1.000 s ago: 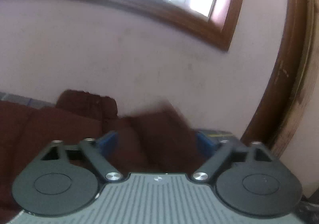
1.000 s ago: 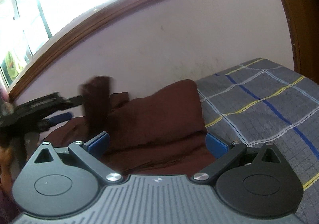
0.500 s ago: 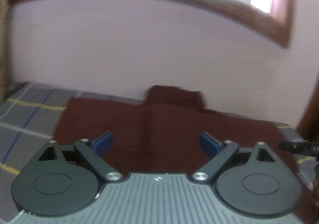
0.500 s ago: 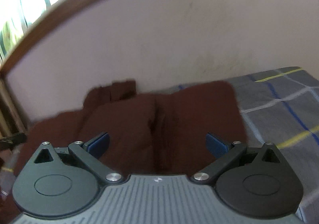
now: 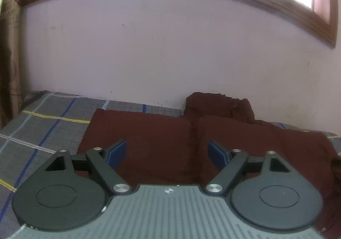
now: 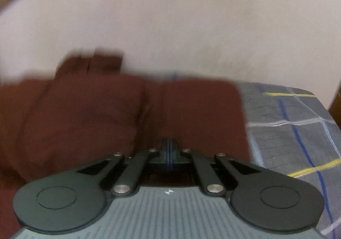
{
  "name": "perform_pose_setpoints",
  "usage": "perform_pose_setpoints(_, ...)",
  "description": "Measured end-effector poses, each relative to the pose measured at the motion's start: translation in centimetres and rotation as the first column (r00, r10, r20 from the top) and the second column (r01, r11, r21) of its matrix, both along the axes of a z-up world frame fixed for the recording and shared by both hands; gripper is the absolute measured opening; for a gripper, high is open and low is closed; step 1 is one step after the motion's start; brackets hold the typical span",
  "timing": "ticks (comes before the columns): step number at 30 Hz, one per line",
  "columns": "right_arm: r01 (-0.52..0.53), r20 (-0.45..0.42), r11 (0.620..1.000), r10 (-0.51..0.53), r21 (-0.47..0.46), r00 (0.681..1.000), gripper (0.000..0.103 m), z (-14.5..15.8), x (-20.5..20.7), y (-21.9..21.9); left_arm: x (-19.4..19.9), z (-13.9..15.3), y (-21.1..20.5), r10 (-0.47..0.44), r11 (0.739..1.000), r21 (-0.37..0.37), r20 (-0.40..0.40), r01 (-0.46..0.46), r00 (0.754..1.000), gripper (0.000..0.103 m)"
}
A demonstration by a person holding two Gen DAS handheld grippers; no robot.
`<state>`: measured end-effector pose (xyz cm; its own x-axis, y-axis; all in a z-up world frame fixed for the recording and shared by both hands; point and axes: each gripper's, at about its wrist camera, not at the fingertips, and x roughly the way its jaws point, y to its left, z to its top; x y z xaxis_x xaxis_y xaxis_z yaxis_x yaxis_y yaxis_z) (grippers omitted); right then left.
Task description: Fold large clothes
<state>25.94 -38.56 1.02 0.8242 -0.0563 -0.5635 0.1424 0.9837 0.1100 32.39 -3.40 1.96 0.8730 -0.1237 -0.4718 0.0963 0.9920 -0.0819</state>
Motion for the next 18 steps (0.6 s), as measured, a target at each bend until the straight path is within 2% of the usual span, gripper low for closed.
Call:
perform_pose_setpoints(2, -0.039, 0.074, 0.999, 0.040, -0.013, 0.996, 0.002, 2.3, -0.4, 1.0, 0.3, -0.1, -0.3, 0.004, 1.000, 0.015, 0.002, -0.004, 1.000, 0.081)
perform_pose_setpoints(6, -0.159, 0.060, 0.987, 0.158, 0.008, 0.986, 0.002, 3.6, 2.0, 4.5, 1.1, -0.3, -0.9, 0.013, 0.999, 0.036, -0.010, -0.013, 1.000, 0.080)
perform_pose_setpoints(9, -0.197, 0.018, 0.980, 0.198, -0.031, 0.980, 0.002, 2.1, 4.6, 6.9, 2.0, -0.7, -1.1, 0.020, 0.998, 0.064, -0.026, -0.018, 0.999, 0.080)
perform_pose_setpoints(10, -0.200, -0.006, 0.979, 0.200, -0.028, 0.980, 0.002, 1.3, 5.4, 7.2, 2.4, -0.9, -1.2, 0.023, 0.996, 0.082, -0.038, -0.019, 0.999, 0.077)
perform_pose_setpoints(16, -0.192, -0.084, 0.974, 0.183, -0.116, 0.979, 0.001, -1.3, 8.2, 7.6, 3.8, -2.0, -1.5, 0.014, 0.987, 0.161, -0.052, -0.006, 0.999, 0.077)
perform_pose_setpoints(18, -0.191, -0.112, 0.973, 0.177, -0.127, 0.978, 0.000, -2.1, 8.7, 8.0, 4.6, -2.5, -1.4, 0.009, 0.985, 0.171, -0.083, 0.005, 0.997, 0.079)
